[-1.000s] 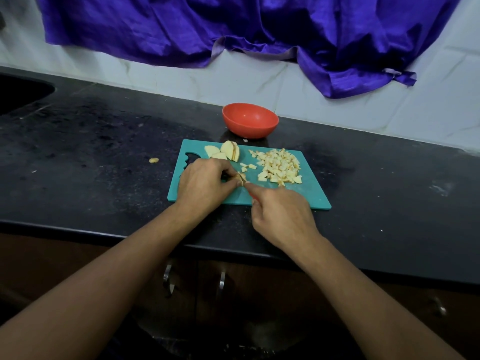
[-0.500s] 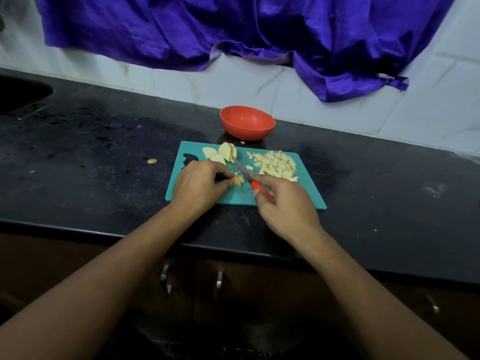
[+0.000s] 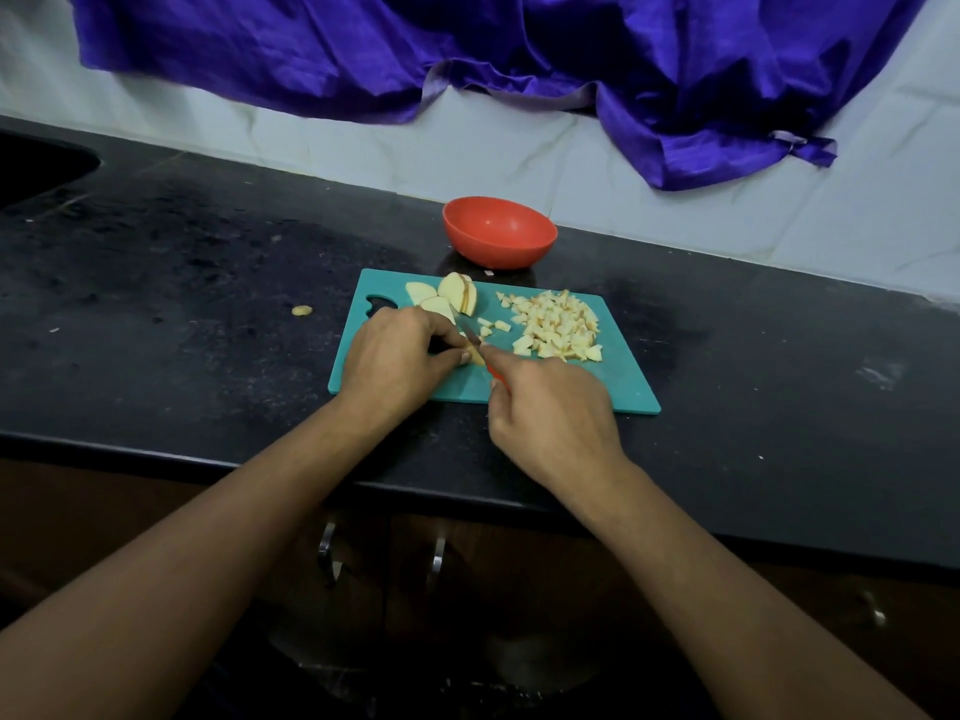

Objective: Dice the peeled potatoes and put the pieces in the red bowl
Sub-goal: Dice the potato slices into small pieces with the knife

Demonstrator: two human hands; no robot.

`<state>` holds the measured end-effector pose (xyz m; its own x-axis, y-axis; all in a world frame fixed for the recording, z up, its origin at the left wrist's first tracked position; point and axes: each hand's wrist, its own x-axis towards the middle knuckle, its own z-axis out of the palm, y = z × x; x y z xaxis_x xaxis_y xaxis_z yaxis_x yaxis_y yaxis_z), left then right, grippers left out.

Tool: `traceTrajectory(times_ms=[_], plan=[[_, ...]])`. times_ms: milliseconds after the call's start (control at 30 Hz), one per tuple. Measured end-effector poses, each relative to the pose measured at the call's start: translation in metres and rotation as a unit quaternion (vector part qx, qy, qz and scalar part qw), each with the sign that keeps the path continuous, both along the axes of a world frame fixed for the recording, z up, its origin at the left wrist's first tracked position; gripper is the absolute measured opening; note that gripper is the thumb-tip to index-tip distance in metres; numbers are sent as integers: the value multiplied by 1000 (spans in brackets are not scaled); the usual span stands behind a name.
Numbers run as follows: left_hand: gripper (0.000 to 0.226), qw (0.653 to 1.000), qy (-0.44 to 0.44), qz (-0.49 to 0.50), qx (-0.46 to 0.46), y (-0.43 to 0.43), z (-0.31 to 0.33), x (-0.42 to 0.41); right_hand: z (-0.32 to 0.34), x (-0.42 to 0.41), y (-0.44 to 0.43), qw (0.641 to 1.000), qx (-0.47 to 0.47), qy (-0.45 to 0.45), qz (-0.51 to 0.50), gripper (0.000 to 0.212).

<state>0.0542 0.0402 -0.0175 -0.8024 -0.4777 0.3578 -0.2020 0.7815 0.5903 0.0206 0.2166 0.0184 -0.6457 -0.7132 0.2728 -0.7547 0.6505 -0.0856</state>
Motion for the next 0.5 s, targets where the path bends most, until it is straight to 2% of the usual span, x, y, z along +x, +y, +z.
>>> traceTrajectory(times_ms=[500], plan=[[13,1000,10,6,-24,9,11,7,2,5,14,998,50,18,27,51]])
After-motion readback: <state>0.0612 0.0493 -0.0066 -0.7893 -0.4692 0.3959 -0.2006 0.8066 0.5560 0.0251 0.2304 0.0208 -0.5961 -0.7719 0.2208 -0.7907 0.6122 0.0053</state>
